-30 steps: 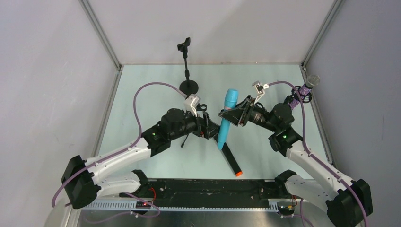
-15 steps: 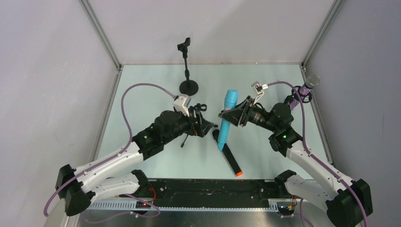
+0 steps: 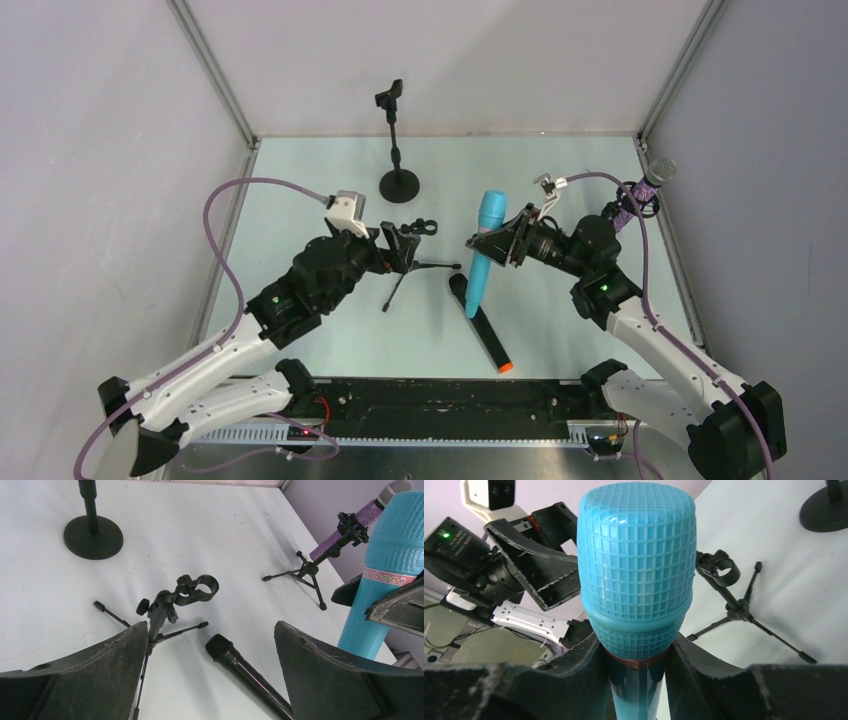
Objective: Attach the microphones to the stand
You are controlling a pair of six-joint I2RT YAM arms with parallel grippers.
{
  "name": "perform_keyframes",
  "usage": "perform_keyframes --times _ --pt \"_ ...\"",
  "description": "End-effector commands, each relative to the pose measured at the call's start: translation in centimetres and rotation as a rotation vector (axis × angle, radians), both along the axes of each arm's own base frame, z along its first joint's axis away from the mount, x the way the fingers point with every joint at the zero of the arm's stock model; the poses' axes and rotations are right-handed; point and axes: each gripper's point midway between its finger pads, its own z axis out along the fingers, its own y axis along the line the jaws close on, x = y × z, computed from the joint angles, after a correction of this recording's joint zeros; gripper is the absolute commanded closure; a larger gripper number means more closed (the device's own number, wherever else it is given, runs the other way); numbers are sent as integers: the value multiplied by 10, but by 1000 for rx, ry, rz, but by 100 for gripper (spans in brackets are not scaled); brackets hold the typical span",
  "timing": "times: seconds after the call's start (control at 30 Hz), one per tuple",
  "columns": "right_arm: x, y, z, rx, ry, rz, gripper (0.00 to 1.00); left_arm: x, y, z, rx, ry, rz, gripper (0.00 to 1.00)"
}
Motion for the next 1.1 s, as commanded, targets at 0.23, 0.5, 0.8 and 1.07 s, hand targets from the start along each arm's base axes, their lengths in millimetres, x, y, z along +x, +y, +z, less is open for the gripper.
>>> perform_keyframes --times 0.23,0.5,0.8,1.07 --pt "33 -26 46 137 -44 -115 100 38 -19 44 -1 27 -41 0" --pt "61 -36 53 140 -139 -242 100 69 -30 44 -141 210 -126 0" --pt "69 -20 65 116 -301 -210 100 95 10 8 -292 409 -46 0" --pt "80 10 67 95 -352 -134 100 91 55 -55 -337 566 54 0"
